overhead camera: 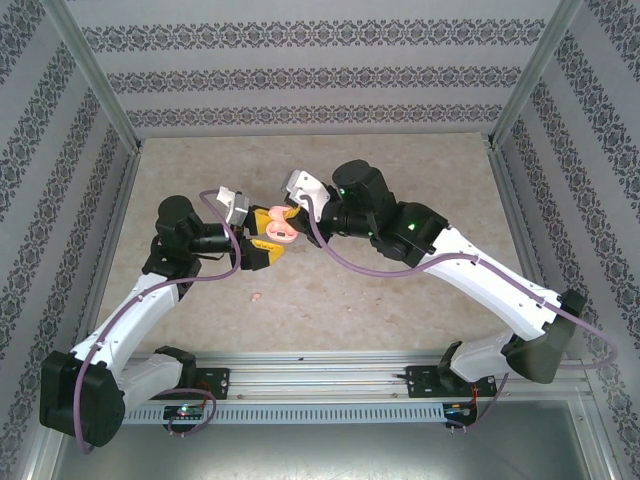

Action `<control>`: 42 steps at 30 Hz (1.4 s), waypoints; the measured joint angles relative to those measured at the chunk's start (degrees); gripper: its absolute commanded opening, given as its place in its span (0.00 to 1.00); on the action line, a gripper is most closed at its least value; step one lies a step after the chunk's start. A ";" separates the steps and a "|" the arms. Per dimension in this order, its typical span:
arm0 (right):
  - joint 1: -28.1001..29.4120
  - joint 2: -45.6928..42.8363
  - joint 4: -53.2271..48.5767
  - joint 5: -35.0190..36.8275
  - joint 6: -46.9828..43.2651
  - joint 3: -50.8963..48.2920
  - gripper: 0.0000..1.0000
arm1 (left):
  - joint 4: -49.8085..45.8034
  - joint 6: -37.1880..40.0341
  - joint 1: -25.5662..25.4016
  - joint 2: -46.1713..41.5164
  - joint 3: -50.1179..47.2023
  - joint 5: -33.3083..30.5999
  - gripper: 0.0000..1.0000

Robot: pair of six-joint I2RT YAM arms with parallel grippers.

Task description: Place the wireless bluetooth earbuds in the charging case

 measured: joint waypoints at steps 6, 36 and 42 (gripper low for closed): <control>0.33 0.00 -0.20 1.84 -2.25 -0.02 0.02 | -1.03 0.70 0.00 0.00 0.00 -0.02 0.70; 1.33 0.00 -0.37 2.47 -2.10 -1.77 0.02 | 2.16 -2.14 0.00 1.40 0.28 0.61 0.70; 1.36 0.00 -0.37 2.47 -1.46 -1.77 0.02 | 1.57 -1.14 0.00 1.11 0.26 0.59 0.69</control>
